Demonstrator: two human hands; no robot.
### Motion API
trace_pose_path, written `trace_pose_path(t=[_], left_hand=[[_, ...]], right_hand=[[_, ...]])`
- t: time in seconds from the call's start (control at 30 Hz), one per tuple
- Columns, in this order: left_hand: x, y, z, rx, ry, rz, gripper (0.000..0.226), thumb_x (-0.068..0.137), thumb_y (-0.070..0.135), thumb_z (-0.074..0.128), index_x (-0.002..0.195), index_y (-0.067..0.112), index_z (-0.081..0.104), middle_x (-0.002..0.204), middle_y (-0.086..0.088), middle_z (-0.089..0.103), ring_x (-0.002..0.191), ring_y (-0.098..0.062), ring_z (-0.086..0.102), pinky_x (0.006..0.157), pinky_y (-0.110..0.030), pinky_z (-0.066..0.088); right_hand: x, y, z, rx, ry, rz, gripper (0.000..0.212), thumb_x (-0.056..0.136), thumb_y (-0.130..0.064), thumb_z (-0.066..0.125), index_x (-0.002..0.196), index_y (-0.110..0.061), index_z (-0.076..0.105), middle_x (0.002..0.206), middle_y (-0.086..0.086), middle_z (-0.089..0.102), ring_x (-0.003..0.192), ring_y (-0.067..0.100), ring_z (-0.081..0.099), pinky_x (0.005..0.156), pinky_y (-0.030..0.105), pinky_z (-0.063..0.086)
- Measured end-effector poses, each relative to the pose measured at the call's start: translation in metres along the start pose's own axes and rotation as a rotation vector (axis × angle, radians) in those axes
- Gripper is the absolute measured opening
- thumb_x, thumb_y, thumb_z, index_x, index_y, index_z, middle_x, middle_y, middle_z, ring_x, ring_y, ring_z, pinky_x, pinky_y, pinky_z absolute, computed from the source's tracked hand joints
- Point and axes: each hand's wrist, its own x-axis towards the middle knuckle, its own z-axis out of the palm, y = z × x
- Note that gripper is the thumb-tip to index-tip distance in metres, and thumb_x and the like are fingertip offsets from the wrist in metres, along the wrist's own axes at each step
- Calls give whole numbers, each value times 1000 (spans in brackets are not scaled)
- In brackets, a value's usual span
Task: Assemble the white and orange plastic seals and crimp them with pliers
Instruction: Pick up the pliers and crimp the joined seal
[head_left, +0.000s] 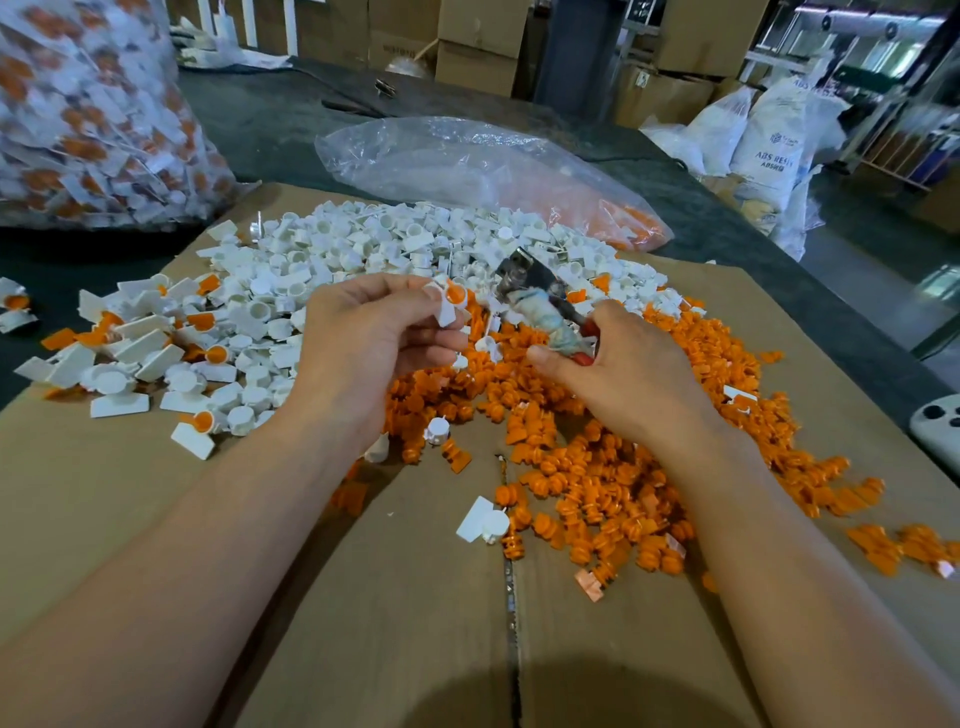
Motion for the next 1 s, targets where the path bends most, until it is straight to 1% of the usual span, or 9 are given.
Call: trace_pose_path(t=[0.07,0.13,0.27,0.37,0.53,0.77,0.87,0.93,1.0], left_hand=[[-1,0,1,28,-30,-24,14,86,-1,57,74,4,61,58,-9,67,48,-17,63,43,-18,49],[-3,-1,2,57,-51,-30,15,86,-2,57,73,5,61,58,-8,67,47,-17,63,43,-19,49],[-6,-3,4,176,-64,40,16,84,-3,59,70,6,62,62,-4,67,45,-17,62,43,-20,49],[-7,-6,4,311,-101,123,18,86,-2,59,71,9,63,54,0,65,45,-16,62,44,-21,50],[-8,-8,4,366,-142,155,22,86,-1,59,70,14,63,53,2,65,44,-13,61,43,-19,48],[-8,-9,2,391,-151,173,21,86,1,60,71,16,63,53,4,64,46,-13,62,46,-21,51],[-8,-10,2,394,-153,178,21,85,2,60,71,17,63,54,4,64,47,-12,62,46,-21,51],[-7,-11,2,396,-155,179,22,85,2,60,71,17,64,55,4,65,47,-12,63,46,-21,50],[-7,-11,2,401,-155,177,21,85,2,60,71,17,64,56,3,65,47,-13,63,46,-21,50]], right_hand=[[3,5,3,-40,-8,23,54,76,-66,51,99,-17,44,95,-1,52,77,12,48,58,27,29],[5,8,5,-86,-17,32,63,75,-66,52,108,-13,47,106,4,55,92,19,50,67,29,32],[7,8,7,-118,-33,32,67,70,-70,55,104,-13,49,97,2,51,84,15,42,64,29,30],[8,9,8,-126,-64,27,73,66,-73,55,106,-12,52,92,-2,44,84,13,39,66,28,28],[11,10,10,-158,-99,11,74,65,-75,52,106,-13,55,102,4,54,90,17,44,68,28,28],[11,11,10,-134,-133,39,78,64,-75,51,111,-13,56,107,4,54,88,12,38,70,27,28],[10,11,10,-109,-160,43,83,65,-74,53,122,-14,52,119,7,50,103,17,44,76,25,28],[10,10,9,-67,-177,50,86,66,-71,57,131,-15,45,129,6,44,117,21,41,80,26,29],[9,8,6,-7,-158,35,86,66,-66,62,134,-19,42,134,4,41,123,20,37,87,27,31]])
